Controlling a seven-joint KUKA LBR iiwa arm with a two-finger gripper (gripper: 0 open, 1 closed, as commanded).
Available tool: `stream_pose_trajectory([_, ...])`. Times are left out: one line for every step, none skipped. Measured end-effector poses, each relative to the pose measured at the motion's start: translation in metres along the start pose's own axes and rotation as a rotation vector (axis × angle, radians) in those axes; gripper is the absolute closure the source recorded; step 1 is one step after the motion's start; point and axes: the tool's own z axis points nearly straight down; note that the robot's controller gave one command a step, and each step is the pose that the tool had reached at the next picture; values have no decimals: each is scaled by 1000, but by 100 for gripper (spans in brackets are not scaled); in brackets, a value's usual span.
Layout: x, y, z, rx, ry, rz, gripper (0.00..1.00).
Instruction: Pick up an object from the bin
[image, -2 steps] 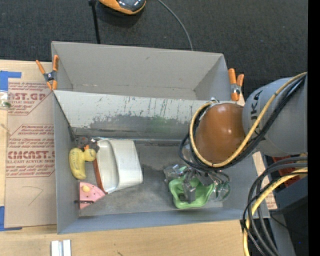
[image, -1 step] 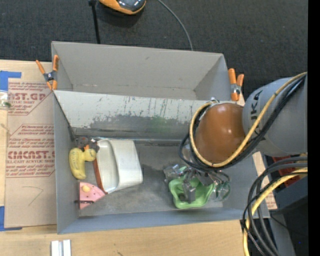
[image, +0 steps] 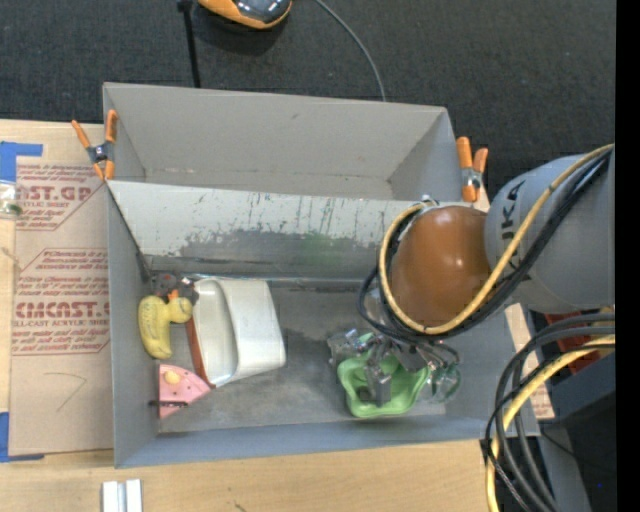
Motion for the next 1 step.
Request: stream_pose_trajectory([0, 0, 0, 0, 0, 0, 100])
